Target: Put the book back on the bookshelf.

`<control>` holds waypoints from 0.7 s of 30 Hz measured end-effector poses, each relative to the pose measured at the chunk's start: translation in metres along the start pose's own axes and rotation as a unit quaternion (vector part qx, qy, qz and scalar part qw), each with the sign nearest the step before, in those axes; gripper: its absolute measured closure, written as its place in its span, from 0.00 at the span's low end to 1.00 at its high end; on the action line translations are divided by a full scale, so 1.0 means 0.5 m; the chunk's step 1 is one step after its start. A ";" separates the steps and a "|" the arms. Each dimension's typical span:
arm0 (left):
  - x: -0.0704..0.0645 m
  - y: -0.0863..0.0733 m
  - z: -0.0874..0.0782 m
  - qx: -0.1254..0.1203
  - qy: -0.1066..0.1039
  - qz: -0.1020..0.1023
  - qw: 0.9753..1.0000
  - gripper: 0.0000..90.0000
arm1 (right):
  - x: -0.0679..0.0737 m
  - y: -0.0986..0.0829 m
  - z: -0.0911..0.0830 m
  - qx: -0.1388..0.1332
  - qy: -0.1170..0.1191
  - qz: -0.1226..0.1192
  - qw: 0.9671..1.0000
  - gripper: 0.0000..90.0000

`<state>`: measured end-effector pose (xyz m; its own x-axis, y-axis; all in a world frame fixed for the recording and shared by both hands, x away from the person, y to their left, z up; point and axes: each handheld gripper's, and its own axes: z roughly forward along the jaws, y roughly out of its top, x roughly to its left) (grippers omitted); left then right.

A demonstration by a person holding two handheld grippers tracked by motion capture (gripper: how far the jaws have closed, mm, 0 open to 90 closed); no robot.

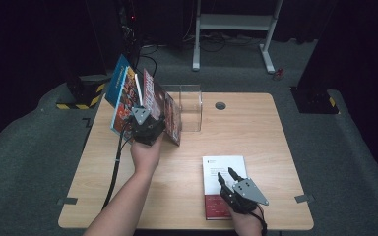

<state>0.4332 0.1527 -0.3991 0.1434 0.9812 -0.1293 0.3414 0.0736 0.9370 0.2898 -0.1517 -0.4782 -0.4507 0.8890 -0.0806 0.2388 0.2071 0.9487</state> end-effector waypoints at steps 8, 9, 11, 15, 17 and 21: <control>0.019 -0.019 -0.025 0.008 0.000 0.006 1.000 0.66 | 0.004 0.001 0.000 0.001 0.001 -0.001 1.000 0.64; 0.019 -0.020 -0.028 0.009 -0.001 0.007 1.000 0.66 | 0.005 0.001 0.000 0.001 0.001 -0.001 1.000 0.64; 0.020 -0.024 -0.034 0.009 -0.002 0.010 1.000 0.68 | 0.006 0.001 0.001 0.002 0.002 -0.001 1.000 0.64; 0.027 -0.028 -0.040 0.010 0.002 0.008 1.000 0.70 | 0.008 0.001 0.002 0.001 0.002 -0.001 1.000 0.64; 0.029 -0.031 -0.044 0.011 0.005 0.008 1.000 0.73 | 0.008 0.002 0.002 0.001 0.002 -0.002 1.000 0.64; 0.031 -0.038 -0.053 0.011 0.002 0.011 1.000 0.81 | 0.009 0.001 0.002 0.002 0.002 -0.002 1.000 0.64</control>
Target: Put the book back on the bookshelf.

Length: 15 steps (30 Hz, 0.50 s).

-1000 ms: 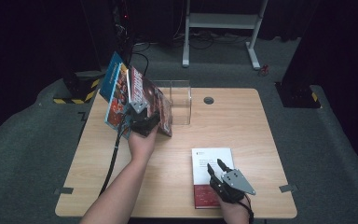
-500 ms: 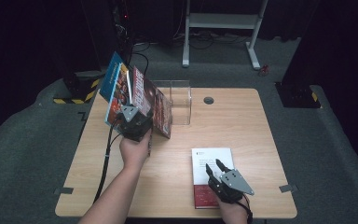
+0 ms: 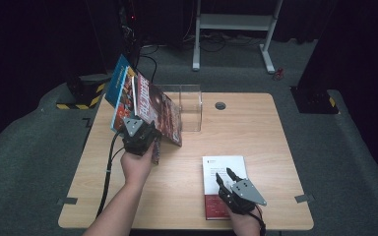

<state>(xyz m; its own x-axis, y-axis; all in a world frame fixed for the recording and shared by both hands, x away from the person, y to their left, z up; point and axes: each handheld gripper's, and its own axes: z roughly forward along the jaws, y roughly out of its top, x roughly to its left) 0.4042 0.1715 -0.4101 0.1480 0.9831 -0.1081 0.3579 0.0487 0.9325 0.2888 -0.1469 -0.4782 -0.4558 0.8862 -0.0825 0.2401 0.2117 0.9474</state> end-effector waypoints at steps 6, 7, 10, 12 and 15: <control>0.001 -0.004 -0.006 -0.001 -0.004 -0.002 1.000 0.82 | 0.002 0.001 0.000 -0.001 0.001 0.000 1.000 0.64; 0.000 -0.003 -0.005 -0.001 -0.004 -0.002 1.000 0.82 | 0.002 0.001 -0.001 -0.001 0.001 0.000 1.000 0.64; -0.006 0.008 0.002 -0.002 0.001 -0.002 1.000 0.83 | 0.002 0.001 -0.002 -0.002 0.002 0.001 1.000 0.64; -0.009 0.018 0.010 -0.002 0.006 -0.002 1.000 0.84 | 0.002 0.002 -0.002 -0.002 0.002 -0.001 1.000 0.64; -0.013 0.035 0.027 -0.004 0.015 0.005 1.000 0.86 | 0.001 0.002 -0.003 -0.003 0.001 -0.001 1.000 0.64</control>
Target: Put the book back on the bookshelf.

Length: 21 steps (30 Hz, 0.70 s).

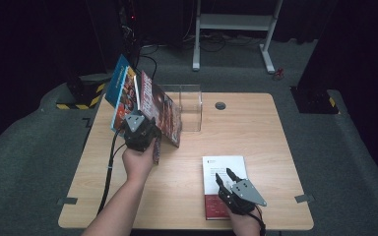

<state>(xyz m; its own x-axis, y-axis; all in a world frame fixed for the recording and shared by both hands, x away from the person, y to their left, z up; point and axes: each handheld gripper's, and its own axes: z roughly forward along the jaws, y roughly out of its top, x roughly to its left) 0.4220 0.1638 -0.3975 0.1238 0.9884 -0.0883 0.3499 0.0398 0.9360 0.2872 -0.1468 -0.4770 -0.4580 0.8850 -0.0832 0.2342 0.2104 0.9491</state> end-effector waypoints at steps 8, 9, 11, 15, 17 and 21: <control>-0.010 0.009 0.030 -0.006 0.034 0.004 0.999 0.85 | -0.002 -0.001 0.001 0.002 0.000 0.002 1.000 0.64; -0.013 0.006 0.030 -0.004 0.035 0.006 0.999 0.85 | -0.002 -0.001 0.001 0.002 0.000 0.003 1.000 0.64; -0.016 -0.001 0.028 -0.001 0.036 0.014 0.999 0.83 | -0.002 -0.001 0.001 0.001 0.001 0.003 1.000 0.64; -0.018 -0.013 0.021 0.003 0.034 0.021 0.999 0.82 | 0.000 -0.001 0.000 0.000 0.002 0.001 1.000 0.64; -0.019 -0.016 0.017 0.004 0.031 0.035 0.999 0.81 | 0.000 0.000 0.000 0.000 0.002 0.001 1.000 0.64; -0.016 -0.020 0.016 0.001 0.032 0.056 0.998 0.80 | 0.000 -0.001 0.000 0.001 0.002 0.002 1.000 0.64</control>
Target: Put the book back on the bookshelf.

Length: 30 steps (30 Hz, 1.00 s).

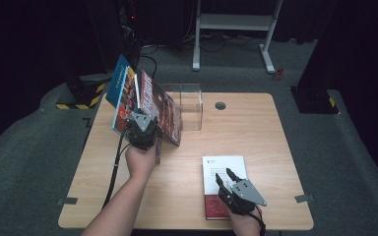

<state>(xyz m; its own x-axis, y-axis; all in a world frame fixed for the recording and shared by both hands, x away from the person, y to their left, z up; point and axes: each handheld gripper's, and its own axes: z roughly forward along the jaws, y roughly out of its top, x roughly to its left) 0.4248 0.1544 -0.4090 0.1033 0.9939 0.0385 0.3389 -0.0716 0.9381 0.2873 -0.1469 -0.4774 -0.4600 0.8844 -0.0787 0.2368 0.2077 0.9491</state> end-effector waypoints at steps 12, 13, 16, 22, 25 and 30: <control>0.016 -0.003 0.003 -0.004 0.008 -0.011 1.000 0.80 | -0.003 -0.002 0.001 0.002 -0.001 0.002 1.000 0.64; 0.013 -0.005 0.002 -0.002 0.006 -0.006 1.000 0.79 | -0.002 -0.002 0.001 0.002 0.000 0.002 1.000 0.64; 0.008 -0.014 0.001 0.003 0.006 0.006 1.000 0.77 | 0.000 -0.001 0.001 0.001 0.000 0.000 1.000 0.64; 0.002 -0.026 -0.004 0.012 0.001 0.026 1.000 0.74 | 0.003 -0.001 0.001 0.002 0.002 0.000 1.000 0.64; -0.003 -0.032 -0.005 0.019 -0.008 0.037 0.999 0.74 | 0.004 -0.001 0.003 0.002 0.003 -0.001 1.000 0.64; -0.009 -0.041 -0.005 0.024 -0.012 0.052 0.998 0.72 | 0.006 -0.001 0.004 0.003 0.004 -0.002 1.000 0.64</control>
<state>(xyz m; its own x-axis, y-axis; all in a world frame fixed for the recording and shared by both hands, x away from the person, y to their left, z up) 0.4149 0.1515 -0.4274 0.1629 0.9785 0.1266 0.3703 -0.1796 0.9114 0.2875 -0.1435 -0.4788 -0.4669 0.8807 -0.0795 0.2412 0.2133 0.9467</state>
